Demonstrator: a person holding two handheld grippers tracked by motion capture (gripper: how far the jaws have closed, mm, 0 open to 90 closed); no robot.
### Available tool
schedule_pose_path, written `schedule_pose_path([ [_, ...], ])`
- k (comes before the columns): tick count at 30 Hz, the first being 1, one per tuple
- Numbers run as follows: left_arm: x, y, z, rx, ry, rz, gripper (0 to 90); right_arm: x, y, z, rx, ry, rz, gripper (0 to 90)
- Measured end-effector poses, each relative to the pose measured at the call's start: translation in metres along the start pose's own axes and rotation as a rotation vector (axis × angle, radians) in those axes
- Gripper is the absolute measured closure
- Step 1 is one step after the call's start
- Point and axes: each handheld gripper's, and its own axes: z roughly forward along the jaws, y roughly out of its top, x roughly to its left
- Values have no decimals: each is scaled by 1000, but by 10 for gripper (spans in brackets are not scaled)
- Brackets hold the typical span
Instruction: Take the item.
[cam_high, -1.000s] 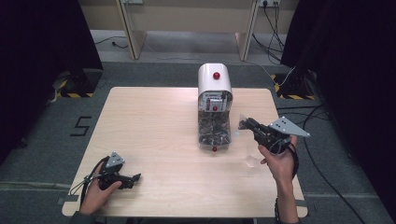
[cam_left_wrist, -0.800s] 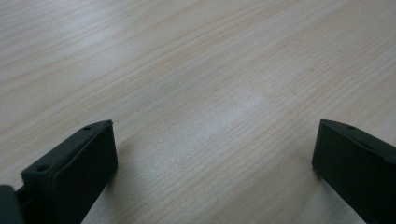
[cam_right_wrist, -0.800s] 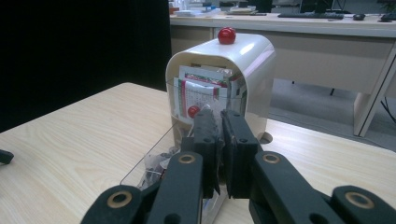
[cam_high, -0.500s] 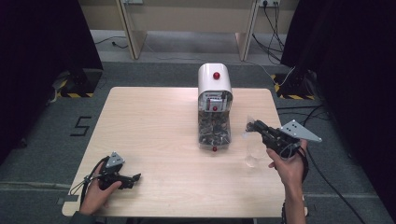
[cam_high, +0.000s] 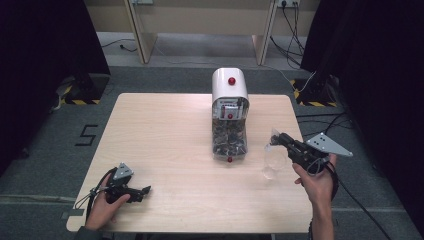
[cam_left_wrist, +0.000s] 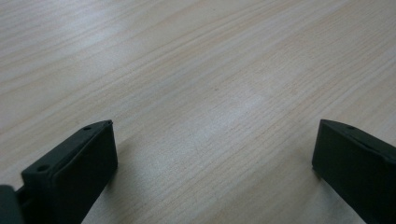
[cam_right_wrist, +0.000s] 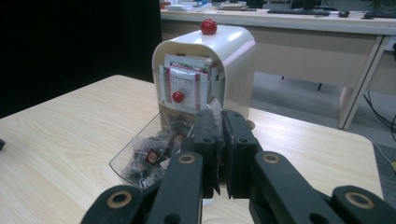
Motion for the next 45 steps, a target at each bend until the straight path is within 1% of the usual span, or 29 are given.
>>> schedule_pose_path([
  [7,0,0,0,0,0,0,0,-8,-7,-8,33,-8,25,854],
  [8,0,0,0,0,0,0,0,-9,-9,-9,39,-3,29,854],
  [10,0,0,0,0,0,0,0,-11,-9,-10,42,-9,24,854],
  [12,0,0,0,0,0,0,0,-13,-10,-10,54,-9,30,855],
  [14,0,0,0,0,0,0,0,-15,-12,-10,76,3,27,854],
  [15,0,0,0,0,0,0,0,-15,-12,-10,76,3,27,854],
  [17,0,0,0,0,0,0,0,-17,-12,-9,97,9,17,854],
  [18,0,0,0,0,0,0,0,-18,-15,-8,110,17,15,854],
  [19,0,0,0,0,0,0,0,-18,-15,-8,110,17,15,854],
  [21,0,0,0,0,0,0,0,-19,-16,-6,135,28,16,854],
  [24,0,0,0,0,0,0,0,-20,-19,-4,143,33,15,854],
  [26,0,0,0,0,0,0,0,-20,-20,-2,158,41,17,854],
  [31,0,0,0,0,-1,0,0,-20,-23,2,190,50,9,854],
  [33,0,0,0,0,0,0,0,-21,-26,5,215,53,4,854],
  [39,0,0,0,0,0,0,0,-21,-31,9,244,54,3,854],
  [43,0,0,0,0,-1,-1,0,-20,-32,11,263,65,-1,854],
  [44,0,0,0,0,0,-1,0,-20,-33,13,278,68,-7,854],
  [45,0,0,0,0,0,-1,0,-20,-33,13,278,68,-7,854],
])
